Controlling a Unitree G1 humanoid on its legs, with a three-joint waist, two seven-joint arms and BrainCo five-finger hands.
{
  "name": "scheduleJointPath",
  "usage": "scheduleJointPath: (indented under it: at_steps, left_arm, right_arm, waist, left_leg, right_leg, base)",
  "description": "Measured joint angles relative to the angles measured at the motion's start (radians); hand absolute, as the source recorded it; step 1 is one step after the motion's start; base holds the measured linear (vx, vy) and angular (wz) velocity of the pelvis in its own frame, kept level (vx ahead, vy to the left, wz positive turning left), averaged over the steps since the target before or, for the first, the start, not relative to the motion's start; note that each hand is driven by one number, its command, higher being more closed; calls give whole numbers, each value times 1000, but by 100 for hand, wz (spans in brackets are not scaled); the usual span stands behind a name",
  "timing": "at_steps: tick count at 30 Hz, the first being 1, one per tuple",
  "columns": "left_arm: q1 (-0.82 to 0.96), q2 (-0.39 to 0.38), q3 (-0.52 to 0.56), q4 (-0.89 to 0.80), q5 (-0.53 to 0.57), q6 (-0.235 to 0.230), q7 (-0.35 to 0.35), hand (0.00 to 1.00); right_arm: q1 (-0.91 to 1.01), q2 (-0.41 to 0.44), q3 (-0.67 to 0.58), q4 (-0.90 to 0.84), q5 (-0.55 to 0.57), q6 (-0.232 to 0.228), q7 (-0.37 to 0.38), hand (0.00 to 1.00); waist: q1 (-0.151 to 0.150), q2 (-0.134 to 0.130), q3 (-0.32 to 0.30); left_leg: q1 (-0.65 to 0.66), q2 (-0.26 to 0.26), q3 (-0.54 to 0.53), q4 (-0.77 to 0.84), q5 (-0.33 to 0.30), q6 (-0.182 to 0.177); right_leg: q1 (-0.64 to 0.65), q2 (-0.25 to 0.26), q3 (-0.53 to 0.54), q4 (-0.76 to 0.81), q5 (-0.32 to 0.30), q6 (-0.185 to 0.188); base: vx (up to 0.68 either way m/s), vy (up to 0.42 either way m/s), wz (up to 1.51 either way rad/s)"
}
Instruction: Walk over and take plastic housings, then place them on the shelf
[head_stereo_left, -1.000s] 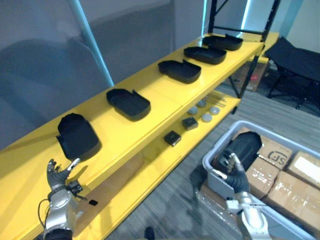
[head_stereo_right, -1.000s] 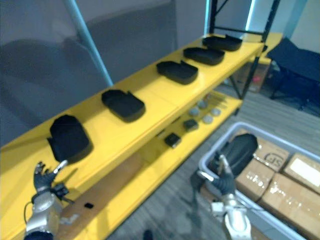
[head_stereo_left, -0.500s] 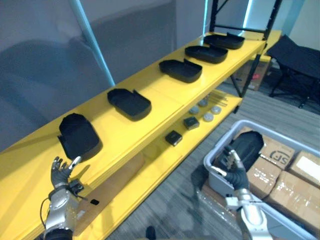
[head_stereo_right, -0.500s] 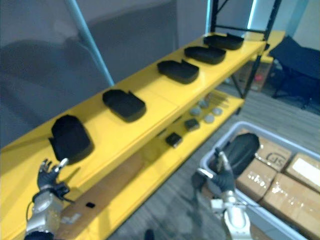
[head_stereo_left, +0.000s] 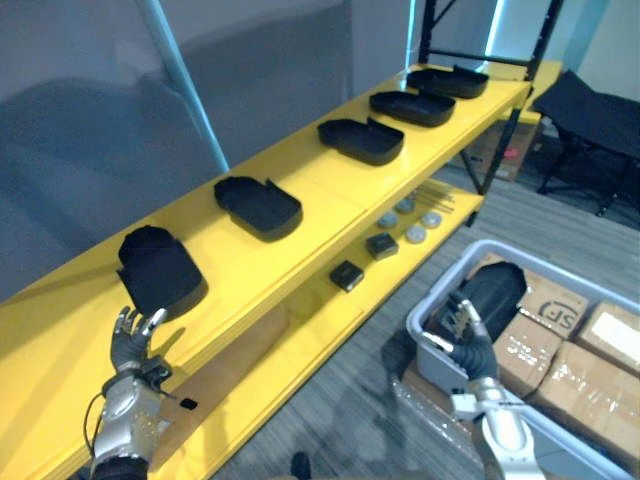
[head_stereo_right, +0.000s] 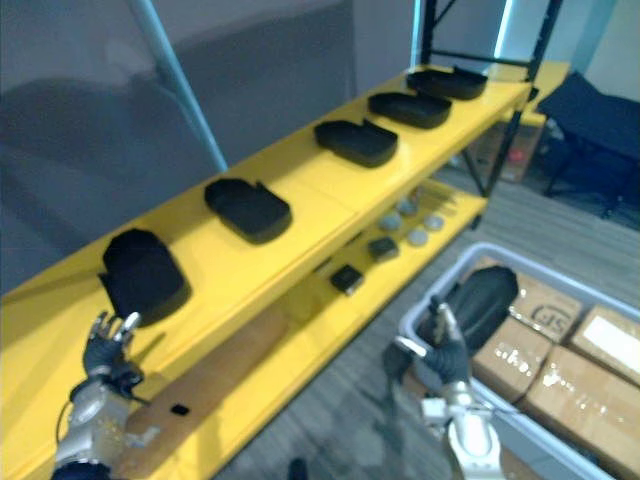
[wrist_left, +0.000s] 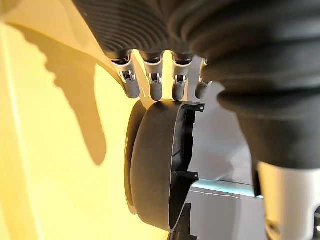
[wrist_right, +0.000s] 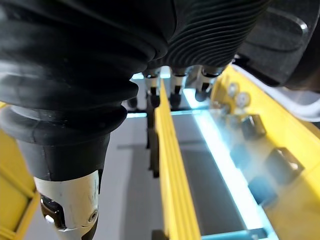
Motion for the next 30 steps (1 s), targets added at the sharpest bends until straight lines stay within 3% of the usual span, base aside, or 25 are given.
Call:
scheduleJointPath:
  at_steps: [30]
  left_arm:
    - [-42, 2, -40, 5, -30, 1, -26, 0]
  right_arm:
    - [-2, 0, 3, 8, 0, 0, -5, 0]
  waist:
    - [1, -9, 1]
  left_leg:
    - [1, 1, 1, 0, 3, 4]
  right_leg:
    - [1, 0, 1, -3, 3, 2]
  base:
    - [0, 0, 0]
